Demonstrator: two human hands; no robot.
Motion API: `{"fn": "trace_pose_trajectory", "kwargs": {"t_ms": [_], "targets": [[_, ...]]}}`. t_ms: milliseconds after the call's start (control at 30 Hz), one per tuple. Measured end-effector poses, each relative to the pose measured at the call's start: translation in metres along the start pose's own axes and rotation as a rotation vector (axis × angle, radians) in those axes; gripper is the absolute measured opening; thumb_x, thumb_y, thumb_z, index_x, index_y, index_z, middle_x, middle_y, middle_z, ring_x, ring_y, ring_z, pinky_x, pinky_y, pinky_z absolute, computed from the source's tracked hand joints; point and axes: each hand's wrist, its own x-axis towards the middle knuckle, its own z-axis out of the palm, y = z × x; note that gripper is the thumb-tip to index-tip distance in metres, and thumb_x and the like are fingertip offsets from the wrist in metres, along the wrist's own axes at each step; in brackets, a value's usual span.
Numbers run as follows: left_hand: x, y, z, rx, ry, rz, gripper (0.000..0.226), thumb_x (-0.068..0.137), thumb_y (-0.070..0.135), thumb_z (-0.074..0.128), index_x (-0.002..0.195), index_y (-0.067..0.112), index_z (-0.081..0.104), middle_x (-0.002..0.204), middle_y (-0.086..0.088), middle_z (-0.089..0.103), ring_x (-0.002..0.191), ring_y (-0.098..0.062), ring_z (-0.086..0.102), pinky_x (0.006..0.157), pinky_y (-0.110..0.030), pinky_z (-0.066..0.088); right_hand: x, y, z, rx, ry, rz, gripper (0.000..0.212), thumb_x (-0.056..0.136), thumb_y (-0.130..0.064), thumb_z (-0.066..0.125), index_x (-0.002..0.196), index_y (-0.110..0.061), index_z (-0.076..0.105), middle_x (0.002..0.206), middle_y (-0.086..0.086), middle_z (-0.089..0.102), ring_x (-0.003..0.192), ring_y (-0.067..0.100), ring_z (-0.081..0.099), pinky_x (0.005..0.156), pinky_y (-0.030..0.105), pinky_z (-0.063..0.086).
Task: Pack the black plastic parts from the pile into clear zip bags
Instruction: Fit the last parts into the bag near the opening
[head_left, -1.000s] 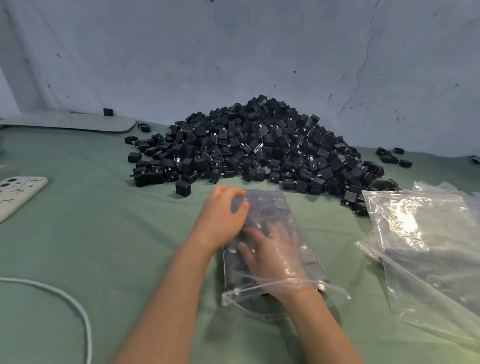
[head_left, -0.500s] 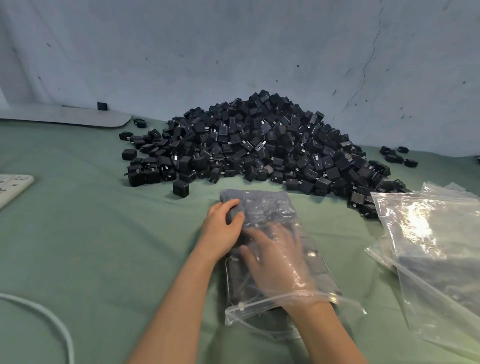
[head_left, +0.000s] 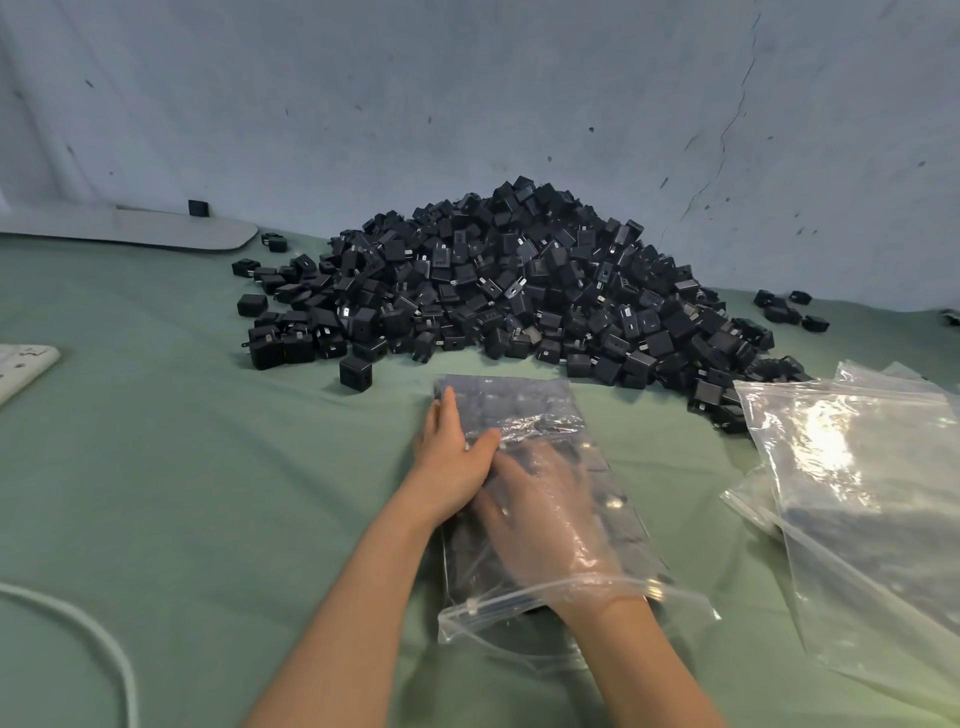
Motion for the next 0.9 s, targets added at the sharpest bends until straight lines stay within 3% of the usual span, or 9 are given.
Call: {"fn": "trace_pose_trajectory", "kwargs": {"t_ms": [400, 500, 567, 633, 667, 733, 767, 833, 900], "targets": [[-0.001, 0.000, 0.000, -0.070, 0.013, 0.002, 0.073, 0.095, 0.029, 0.049, 0.152, 0.021, 0.003, 0.160, 0.004, -0.001, 0.146, -0.012, 0.003, 0.119, -0.037, 0.010, -0.002, -0.002, -0.003, -0.016, -0.003, -0.012, 0.043, 0.098, -0.047, 0.033, 0.141, -0.036, 0.033, 0.148, 0.001, 0.038, 0.144, 0.015, 0.014, 0.118, 0.049, -0.002], [0.000, -0.001, 0.000, -0.036, 0.019, 0.005, 0.072, 0.095, 0.030, 0.048, 0.152, 0.018, 0.006, 0.160, 0.002, -0.001, 0.146, -0.012, 0.002, 0.119, -0.037, 0.009, -0.013, -0.006, -0.007, -0.032, -0.028, -0.004, 0.047, 0.100, -0.045, 0.031, 0.146, -0.039, 0.025, 0.158, 0.002, 0.019, 0.147, 0.017, 0.004, 0.119, 0.047, -0.003], [0.000, -0.001, 0.000, -0.012, 0.022, 0.014, 0.072, 0.095, 0.030, 0.048, 0.152, 0.016, 0.006, 0.160, 0.001, 0.000, 0.146, -0.014, 0.005, 0.119, -0.037, 0.011, -0.028, -0.009, -0.005, -0.122, 0.012, -0.017, 0.049, 0.098, -0.045, 0.039, 0.146, -0.039, 0.029, 0.160, 0.007, 0.013, 0.148, 0.023, 0.009, 0.119, 0.047, 0.006], [0.000, -0.001, 0.000, -0.008, 0.020, 0.014, 0.072, 0.095, 0.030, 0.048, 0.152, 0.016, 0.006, 0.160, 0.001, 0.000, 0.146, -0.016, 0.010, 0.119, -0.039, 0.014, -0.051, -0.014, -0.011, -0.140, 0.081, -0.046, 0.046, 0.089, -0.047, 0.053, 0.132, -0.033, 0.056, 0.146, 0.016, 0.042, 0.136, 0.026, 0.042, 0.109, 0.046, 0.035], [0.000, -0.001, 0.000, -0.010, 0.016, 0.012, 0.072, 0.095, 0.031, 0.048, 0.152, 0.017, 0.006, 0.160, 0.002, 0.000, 0.146, -0.016, 0.011, 0.118, -0.039, 0.015, -0.064, -0.017, -0.020, -0.101, 0.022, -0.099, 0.050, 0.090, -0.051, 0.036, 0.132, -0.033, 0.056, 0.143, 0.014, 0.047, 0.133, 0.012, 0.045, 0.109, 0.035, 0.035], [-0.001, -0.001, -0.001, -0.013, 0.013, 0.010, 0.072, 0.095, 0.031, 0.048, 0.152, 0.018, 0.006, 0.160, 0.002, 0.001, 0.146, -0.016, 0.011, 0.118, -0.040, 0.015, -0.085, -0.016, -0.036, 0.051, -0.193, -0.215, 0.091, 0.071, -0.065, -0.011, 0.145, -0.037, 0.035, 0.157, 0.004, 0.025, 0.137, -0.017, 0.009, 0.107, 0.007, -0.007], [-0.001, 0.000, -0.001, -0.019, 0.013, 0.008, 0.072, 0.095, 0.031, 0.048, 0.152, 0.018, 0.006, 0.160, 0.002, 0.003, 0.146, -0.017, 0.013, 0.118, -0.040, 0.016, -0.092, -0.012, -0.046, 0.112, -0.302, -0.231, 0.088, 0.075, -0.071, -0.010, 0.142, -0.040, 0.037, 0.157, -0.003, 0.026, 0.140, -0.014, 0.008, 0.103, 0.004, -0.013], [-0.001, 0.001, -0.001, -0.051, 0.018, -0.012, 0.075, 0.094, 0.031, 0.050, 0.152, 0.019, 0.004, 0.158, -0.004, 0.015, 0.142, -0.023, 0.024, 0.115, -0.043, 0.024, -0.094, -0.004, -0.072, 0.334, -0.285, -0.289, 0.051, 0.092, -0.059, 0.023, 0.118, -0.036, 0.061, 0.126, -0.014, 0.062, 0.123, -0.007, 0.047, 0.103, 0.000, 0.017], [-0.001, 0.002, -0.001, -0.102, 0.040, -0.050, 0.077, 0.091, 0.029, 0.055, 0.151, 0.018, 0.009, 0.149, -0.012, 0.035, 0.133, -0.030, 0.039, 0.110, -0.046, 0.033, -0.081, -0.001, -0.093, 0.579, -0.192, -0.200, 0.029, 0.089, -0.048, 0.044, 0.093, -0.031, 0.067, 0.084, -0.013, 0.072, 0.074, -0.006, 0.064, 0.070, 0.006, 0.046]]}}
